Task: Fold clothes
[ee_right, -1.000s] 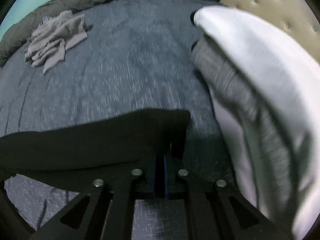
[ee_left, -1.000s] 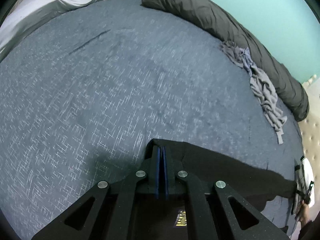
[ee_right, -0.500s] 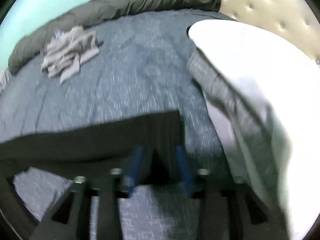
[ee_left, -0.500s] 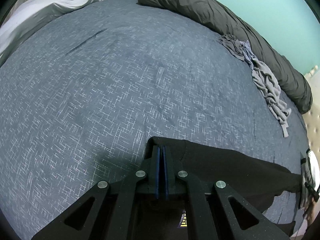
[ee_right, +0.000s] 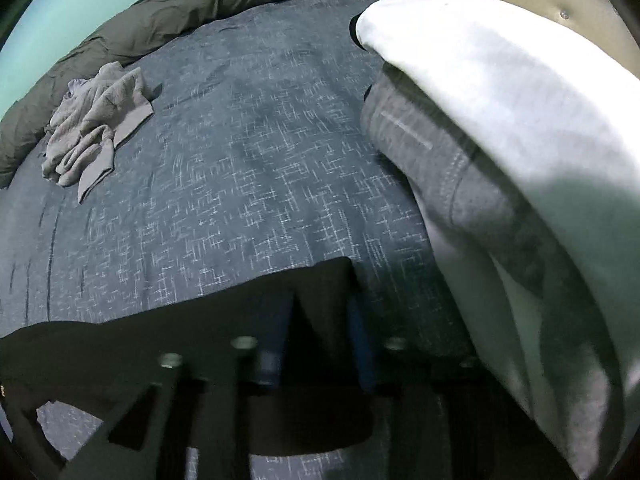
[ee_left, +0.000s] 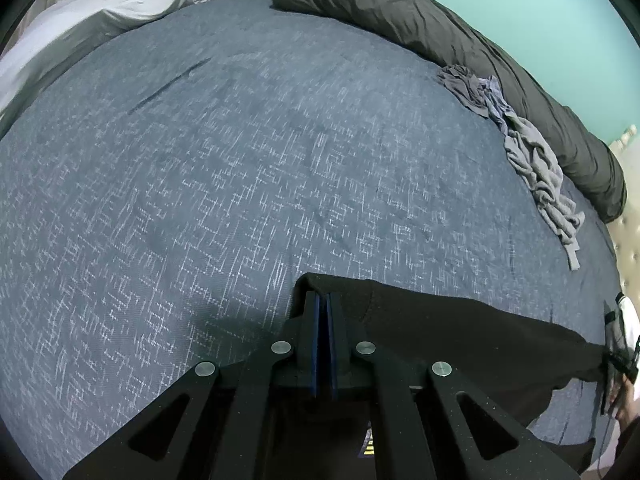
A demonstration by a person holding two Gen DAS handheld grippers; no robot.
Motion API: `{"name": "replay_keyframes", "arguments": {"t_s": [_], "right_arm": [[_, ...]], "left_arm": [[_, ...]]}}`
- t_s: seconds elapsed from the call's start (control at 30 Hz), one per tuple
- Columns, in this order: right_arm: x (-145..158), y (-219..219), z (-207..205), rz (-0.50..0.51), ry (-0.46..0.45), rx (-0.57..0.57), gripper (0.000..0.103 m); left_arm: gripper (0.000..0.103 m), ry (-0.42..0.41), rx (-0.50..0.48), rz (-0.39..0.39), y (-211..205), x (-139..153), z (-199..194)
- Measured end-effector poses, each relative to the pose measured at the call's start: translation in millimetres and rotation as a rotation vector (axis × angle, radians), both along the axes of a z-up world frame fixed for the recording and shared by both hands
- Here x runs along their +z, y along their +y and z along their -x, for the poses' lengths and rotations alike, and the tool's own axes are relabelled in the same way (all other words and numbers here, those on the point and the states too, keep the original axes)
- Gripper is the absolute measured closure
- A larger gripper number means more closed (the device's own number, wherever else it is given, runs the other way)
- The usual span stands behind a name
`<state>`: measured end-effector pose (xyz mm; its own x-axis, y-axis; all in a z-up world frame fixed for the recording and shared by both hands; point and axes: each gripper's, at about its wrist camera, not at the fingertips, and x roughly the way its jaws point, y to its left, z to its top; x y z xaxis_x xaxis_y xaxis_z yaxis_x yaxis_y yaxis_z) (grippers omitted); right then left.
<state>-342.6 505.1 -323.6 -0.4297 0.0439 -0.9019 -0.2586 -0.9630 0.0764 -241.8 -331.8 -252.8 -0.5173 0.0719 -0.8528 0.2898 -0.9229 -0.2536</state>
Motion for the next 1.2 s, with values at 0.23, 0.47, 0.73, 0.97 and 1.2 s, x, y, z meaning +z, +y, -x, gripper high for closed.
{"name": "replay_keyframes", "arguments": {"t_s": [0.23,0.47,0.73,0.97,1.2], "right_arm": [[35.6,-7.2,-4.7,-0.054,0.17,0.024,0.097],[116.0,-7.0,5.2,-0.105,0.389,-0.013,0.098],[107.5,-7.7,18.9,-0.115,0.288,0.001,0.097],[59.6,-12.0,16.6,-0.107,0.183,-0.008,0.097],[91.6,-11.4,21.8,-0.137,0.336,-0.033,0.097]], "left_arm": [[0.1,0.043,0.024,0.006,-3.4,15.7,2.6],[0.1,0.126,0.053,-0.016,-16.4,62.9,10.9],[0.1,0.081,0.046,-0.028,-20.1,51.2,21.1],[0.1,0.021,0.041,-0.033,-14.2,22.1,34.3],[0.1,0.099,0.038,-0.015,-16.5,51.7,42.8]]}}
